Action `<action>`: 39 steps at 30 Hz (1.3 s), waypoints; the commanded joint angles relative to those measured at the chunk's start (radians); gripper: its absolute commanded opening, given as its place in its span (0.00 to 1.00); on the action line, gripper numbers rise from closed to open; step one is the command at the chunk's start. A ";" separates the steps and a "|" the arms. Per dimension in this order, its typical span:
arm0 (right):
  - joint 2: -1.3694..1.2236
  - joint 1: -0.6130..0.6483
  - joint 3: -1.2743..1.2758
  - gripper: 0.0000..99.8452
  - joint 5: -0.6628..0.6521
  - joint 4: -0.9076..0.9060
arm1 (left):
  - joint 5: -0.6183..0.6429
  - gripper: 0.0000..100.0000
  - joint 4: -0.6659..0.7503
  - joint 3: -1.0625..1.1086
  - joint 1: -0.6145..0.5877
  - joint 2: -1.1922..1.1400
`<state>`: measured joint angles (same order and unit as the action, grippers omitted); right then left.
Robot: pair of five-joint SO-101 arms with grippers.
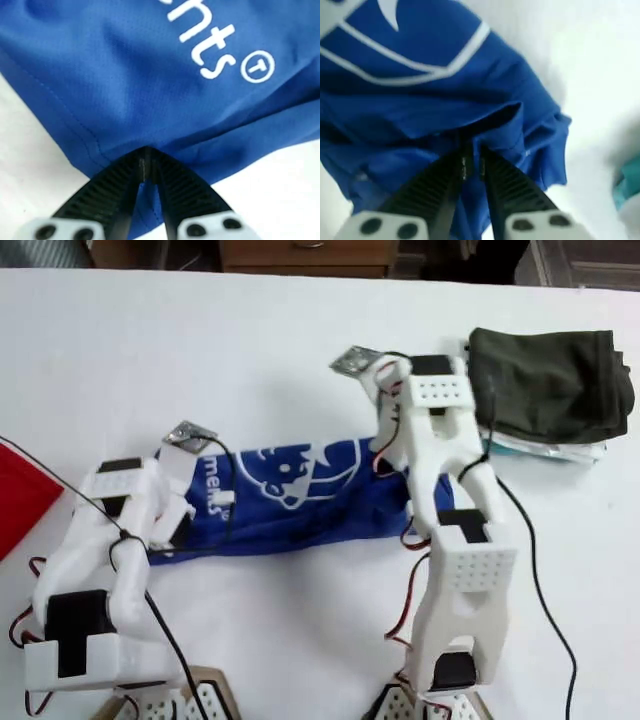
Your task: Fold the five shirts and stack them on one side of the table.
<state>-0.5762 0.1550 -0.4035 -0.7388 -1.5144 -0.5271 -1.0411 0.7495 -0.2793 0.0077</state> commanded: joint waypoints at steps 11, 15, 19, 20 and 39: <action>0.002 0.027 -0.163 0.03 0.216 0.154 | 0.003 0.03 0.032 -0.025 -0.031 -0.017; 0.061 -0.036 -0.221 0.03 0.213 0.018 | 0.003 0.03 0.032 -0.025 -0.031 -0.017; 0.065 -0.053 -0.218 0.03 0.213 -0.120 | 0.003 0.03 0.032 -0.025 -0.031 -0.017; 0.058 -0.048 -0.218 0.03 0.213 -0.153 | 0.003 0.03 0.032 -0.025 -0.031 -0.017; -0.166 0.133 -0.230 0.03 0.221 0.022 | 0.003 0.03 0.032 -0.025 -0.031 -0.017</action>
<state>-0.7541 0.2685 -0.5953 -0.5286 -1.5574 -0.5271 -1.0411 0.7495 -0.2793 0.0077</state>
